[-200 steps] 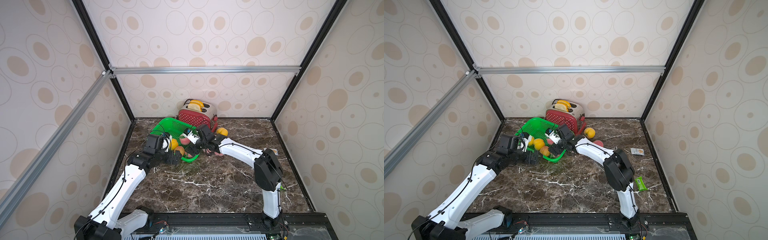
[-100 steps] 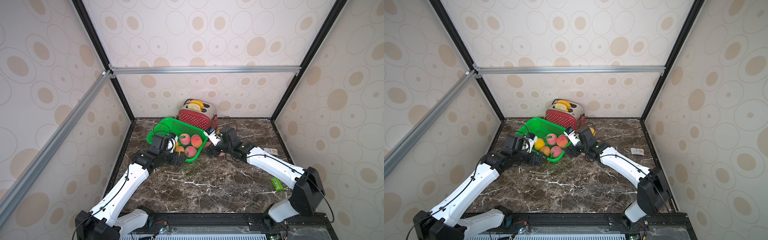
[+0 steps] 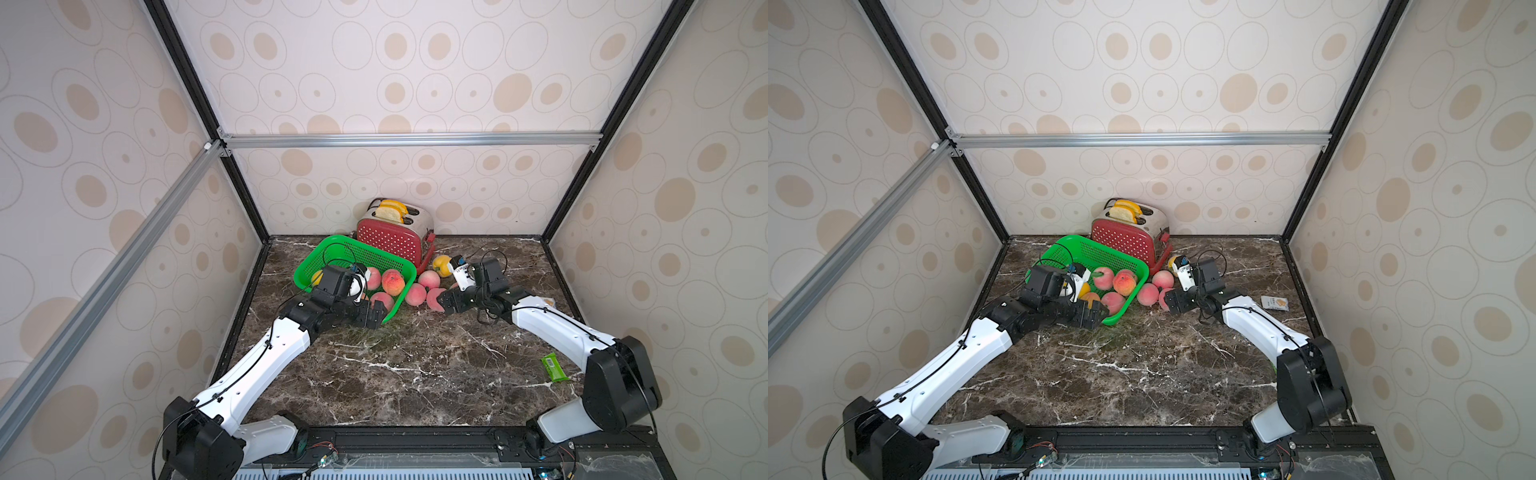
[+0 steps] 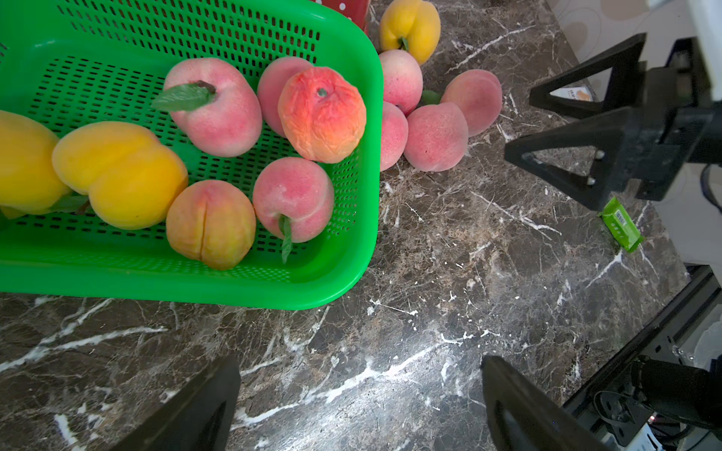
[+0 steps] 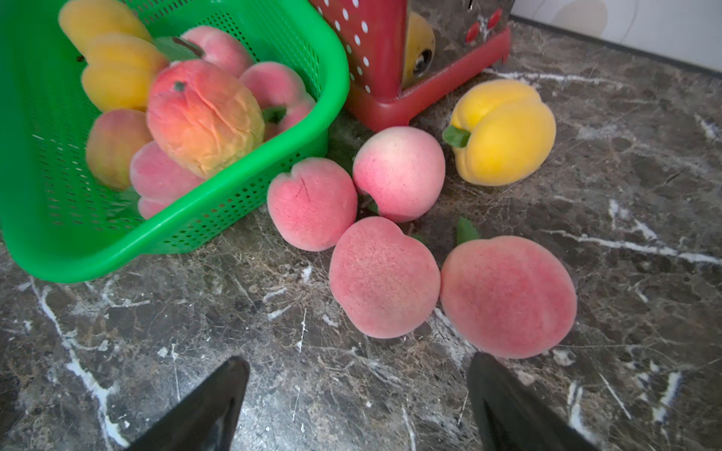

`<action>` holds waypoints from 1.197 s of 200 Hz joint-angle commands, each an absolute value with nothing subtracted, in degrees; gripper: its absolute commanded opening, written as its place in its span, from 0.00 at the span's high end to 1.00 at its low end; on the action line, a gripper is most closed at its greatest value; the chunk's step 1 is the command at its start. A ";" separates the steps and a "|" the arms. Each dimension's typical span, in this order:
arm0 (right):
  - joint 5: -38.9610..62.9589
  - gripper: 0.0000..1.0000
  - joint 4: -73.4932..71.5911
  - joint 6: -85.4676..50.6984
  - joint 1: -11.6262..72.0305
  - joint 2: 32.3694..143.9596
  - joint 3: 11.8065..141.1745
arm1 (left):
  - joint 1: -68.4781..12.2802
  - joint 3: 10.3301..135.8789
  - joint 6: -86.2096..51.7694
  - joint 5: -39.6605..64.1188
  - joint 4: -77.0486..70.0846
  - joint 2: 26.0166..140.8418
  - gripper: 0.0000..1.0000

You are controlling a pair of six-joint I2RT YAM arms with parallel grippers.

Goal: Put the peaches into the basket
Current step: Place the peach in the basket, then pick up the peach from the center of the board.

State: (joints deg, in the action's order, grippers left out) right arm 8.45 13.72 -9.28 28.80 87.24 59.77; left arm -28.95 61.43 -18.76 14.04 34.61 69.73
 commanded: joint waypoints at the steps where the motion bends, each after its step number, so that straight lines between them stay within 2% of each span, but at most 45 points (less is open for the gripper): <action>1: 8.65 0.07 13.36 -10.21 28.48 90.37 60.57 | -29.72 63.11 -19.94 14.40 32.75 70.85 0.01; 44: 9.41 0.06 14.42 -8.67 28.48 97.82 64.59 | -29.73 63.02 -19.61 15.16 31.84 71.77 0.01; 205: 8.66 0.07 13.91 -7.34 28.44 106.08 69.79 | -29.73 59.95 -21.15 16.37 28.15 71.89 0.01; 239: 8.70 0.10 13.58 -7.36 28.64 106.42 69.78 | -29.73 59.75 -21.28 16.11 28.29 71.39 0.01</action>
State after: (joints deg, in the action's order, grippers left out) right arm 8.86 13.76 -7.86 28.58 105.21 68.62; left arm -29.36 59.59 -20.38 15.81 29.17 72.64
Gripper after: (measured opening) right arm 0.916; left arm 0.992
